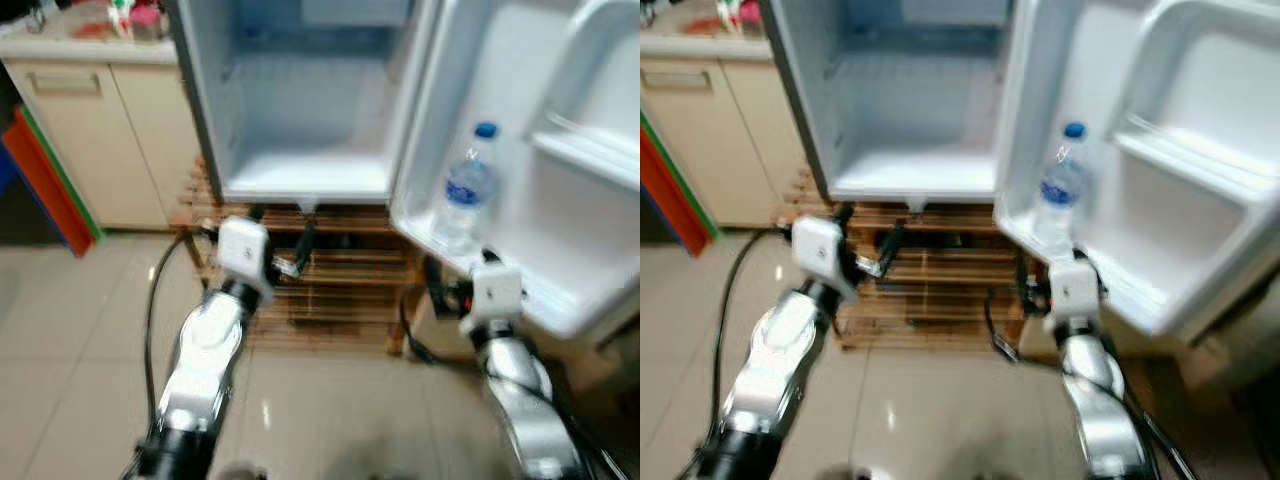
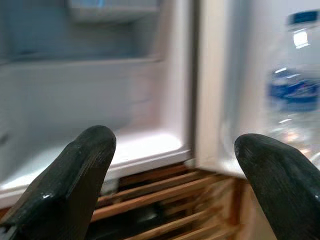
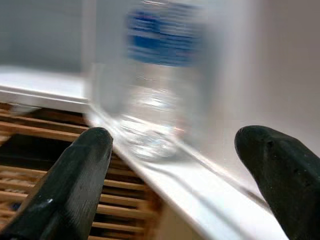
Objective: Restocking fridge
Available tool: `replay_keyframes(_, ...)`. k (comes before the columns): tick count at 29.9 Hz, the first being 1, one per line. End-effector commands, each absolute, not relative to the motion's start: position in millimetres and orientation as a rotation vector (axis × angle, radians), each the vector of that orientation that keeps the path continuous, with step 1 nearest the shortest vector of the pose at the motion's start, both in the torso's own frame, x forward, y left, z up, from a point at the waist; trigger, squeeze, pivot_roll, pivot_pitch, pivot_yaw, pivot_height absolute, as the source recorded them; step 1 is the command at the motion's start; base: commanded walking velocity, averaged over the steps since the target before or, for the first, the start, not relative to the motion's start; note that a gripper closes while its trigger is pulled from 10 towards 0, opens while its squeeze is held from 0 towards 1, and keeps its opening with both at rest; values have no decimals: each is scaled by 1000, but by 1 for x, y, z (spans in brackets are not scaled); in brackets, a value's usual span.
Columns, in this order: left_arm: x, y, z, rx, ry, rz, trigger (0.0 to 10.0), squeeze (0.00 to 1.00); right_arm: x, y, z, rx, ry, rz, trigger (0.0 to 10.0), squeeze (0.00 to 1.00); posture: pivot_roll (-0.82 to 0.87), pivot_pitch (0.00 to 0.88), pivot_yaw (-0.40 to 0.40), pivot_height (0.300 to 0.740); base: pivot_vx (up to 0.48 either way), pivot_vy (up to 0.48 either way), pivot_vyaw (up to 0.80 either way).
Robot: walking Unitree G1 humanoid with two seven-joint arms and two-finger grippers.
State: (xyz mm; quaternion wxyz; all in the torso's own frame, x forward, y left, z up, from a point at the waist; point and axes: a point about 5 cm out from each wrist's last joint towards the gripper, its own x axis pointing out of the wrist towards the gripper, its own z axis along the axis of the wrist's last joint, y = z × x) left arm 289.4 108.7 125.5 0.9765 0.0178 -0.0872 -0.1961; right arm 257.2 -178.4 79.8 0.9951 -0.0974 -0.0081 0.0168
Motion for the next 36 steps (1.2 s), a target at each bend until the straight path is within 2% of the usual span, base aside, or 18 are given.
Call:
replay_keyframes(1, 290, 116, 130, 40, -195, -380, 10000, 0, 254, -173, 74, -197, 6, 72, 10000, 0, -90, 0, 0, 724, 0, 0, 0)
replay_keyframes(4, 290, 116, 129, 19, -189, -376, 10000, 0, 250, -170, 68, -209, 22, 115, 10000, 0, -92, 0, 3, 724, 0, -320, 0)
replay_keyframes(7, 293, 121, 127, 11, -173, -350, 10000, 0, 229, -167, 46, -260, 85, 243, 10000, 0, -96, 0, 7, 724, 0, 0, 0)
replay_keyframes(10, 294, 122, 127, 13, -175, -352, 10000, 0, 210, -177, 26, -293, 169, 262, 10000, 0, -99, 0, 8, 724, 0, 0, 0)
replay_keyframes(12, 294, 121, 127, 14, -175, -353, 10000, 0, 207, -181, 22, -302, 191, 254, 10000, 0, -99, 0, 8, 724, 0, 0, 0)
replay_keyframes(14, 295, 121, 127, 26, -172, -356, 10000, 0, 197, -197, 1, -345, 319, 224, 10000, 0, -106, 0, 13, 724, 0, 0, 0)
replay_keyframes(15, 296, 119, 124, 22, -155, -372, 10000, 0, 184, -223, -23, -435, 481, 136, 10000, 0, -105, 0, 14, 724, 0, 0, 0)
replay_keyframes(16, 296, 119, 124, 22, -155, -372, 10000, 0, 184, -223, -23, -435, 481, 136, 10000, 0, -105, 0, 14, 724, 0, 0, 0)
replay_keyframes(17, 296, 117, 113, 43, -103, -407, 10000, 0, 174, -243, -39, -517, 614, 68, 10000, 0, -104, 0, 15, 724, 0, 0, 0)
replay_keyframes(20, 294, 116, 84, 113, 45, -466, 10000, 0, 168, -263, -46, -549, 694, -27, 10000, 0, -99, 0, 18, 724, 0, 0, 0)
replay_keyframes(24, 280, 133, 11, 296, 440, -497, 10000, 0, 162, -299, -48, -611, 824, -175, 10000, 0, -95, 0, 23, 724, 0, 0, 0)
replay_keyframes(27, 271, 145, -10, 391, 567, -486, 10000, 0, 165, -314, -42, -657, 829, -244, 10000, 0, -97, 0, 30, 724, 0, 0, 0)
replay_keyframes(30, 258, 158, -31, 406, 710, -462, 10000, 0, 181, -345, -16, -754, 743, -441, 10000, 0, -115, 0, 45, 724, 0, 0, 0)
replay_keyframes(36, 248, 162, -42, 426, 789, -478, 10000, 0, 195, -371, 17, -806, 608, -635, 10000, 0, -130, 0, 50, 724, 0, 0, 0)
